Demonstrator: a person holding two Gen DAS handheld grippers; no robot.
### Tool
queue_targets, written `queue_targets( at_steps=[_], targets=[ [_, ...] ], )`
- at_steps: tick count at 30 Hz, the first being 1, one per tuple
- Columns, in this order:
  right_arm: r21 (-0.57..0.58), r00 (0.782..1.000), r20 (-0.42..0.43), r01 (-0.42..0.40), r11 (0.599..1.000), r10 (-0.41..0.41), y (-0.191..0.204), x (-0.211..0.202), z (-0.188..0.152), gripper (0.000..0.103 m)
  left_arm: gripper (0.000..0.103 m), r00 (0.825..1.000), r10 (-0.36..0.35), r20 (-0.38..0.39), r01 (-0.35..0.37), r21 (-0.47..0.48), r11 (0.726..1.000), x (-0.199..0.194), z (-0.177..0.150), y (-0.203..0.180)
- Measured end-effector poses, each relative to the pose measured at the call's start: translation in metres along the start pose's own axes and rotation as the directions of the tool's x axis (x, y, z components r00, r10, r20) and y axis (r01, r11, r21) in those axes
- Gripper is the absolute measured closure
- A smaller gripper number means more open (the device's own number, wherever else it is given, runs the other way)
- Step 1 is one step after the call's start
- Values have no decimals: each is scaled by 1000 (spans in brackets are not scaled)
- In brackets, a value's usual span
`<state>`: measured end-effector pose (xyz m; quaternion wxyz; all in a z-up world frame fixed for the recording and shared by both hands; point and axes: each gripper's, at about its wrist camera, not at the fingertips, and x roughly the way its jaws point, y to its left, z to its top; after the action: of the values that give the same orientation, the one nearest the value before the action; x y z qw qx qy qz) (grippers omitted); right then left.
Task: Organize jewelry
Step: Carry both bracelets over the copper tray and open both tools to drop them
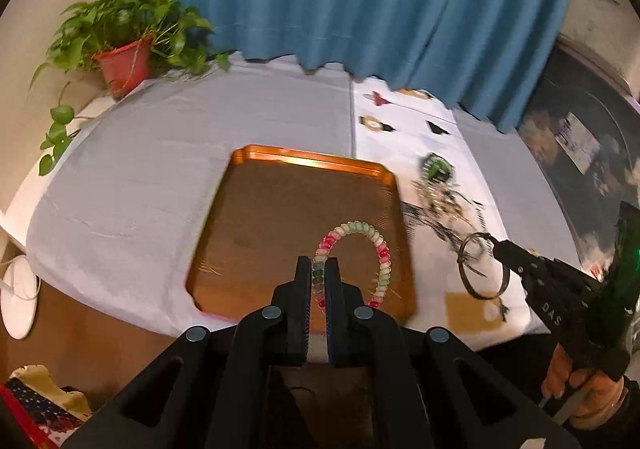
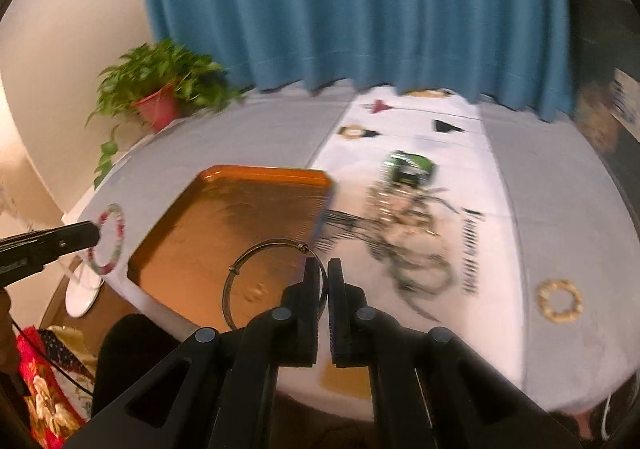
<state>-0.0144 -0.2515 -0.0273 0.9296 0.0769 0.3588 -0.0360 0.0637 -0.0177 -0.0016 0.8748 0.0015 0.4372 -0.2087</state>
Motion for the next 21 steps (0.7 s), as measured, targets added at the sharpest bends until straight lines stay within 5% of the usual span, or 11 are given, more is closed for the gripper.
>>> queue_targets(
  at_steps=[7, 17, 18, 19, 20, 21],
  targets=[
    [-58, 998, -62, -23, 998, 19, 39, 58, 24, 99, 99, 999, 23, -37, -24, -45, 999, 48, 20, 33],
    [-44, 990, -135, -35, 998, 28, 45, 122, 27, 98, 96, 996, 60, -62, -62, -32, 998, 97, 29, 43],
    [-42, 991, -133, -29, 999, 23, 46, 126, 28, 95, 91, 997, 66, -50, -68, -28, 997, 98, 30, 44],
    [-49, 992, -128, -16, 999, 10, 48, 129, 30, 81, 60, 996, 74, -51, -76, -25, 997, 100, 31, 45],
    [-64, 991, -137, 0, 998, -9, 50, 132, 31, 66, 14, 993, 95, -66, -97, -25, 995, 102, 31, 46],
    [-93, 987, -151, 32, 995, -46, 53, 132, 32, 39, 0, 990, 118, -72, -121, -32, 992, 101, 31, 47]
  ],
)
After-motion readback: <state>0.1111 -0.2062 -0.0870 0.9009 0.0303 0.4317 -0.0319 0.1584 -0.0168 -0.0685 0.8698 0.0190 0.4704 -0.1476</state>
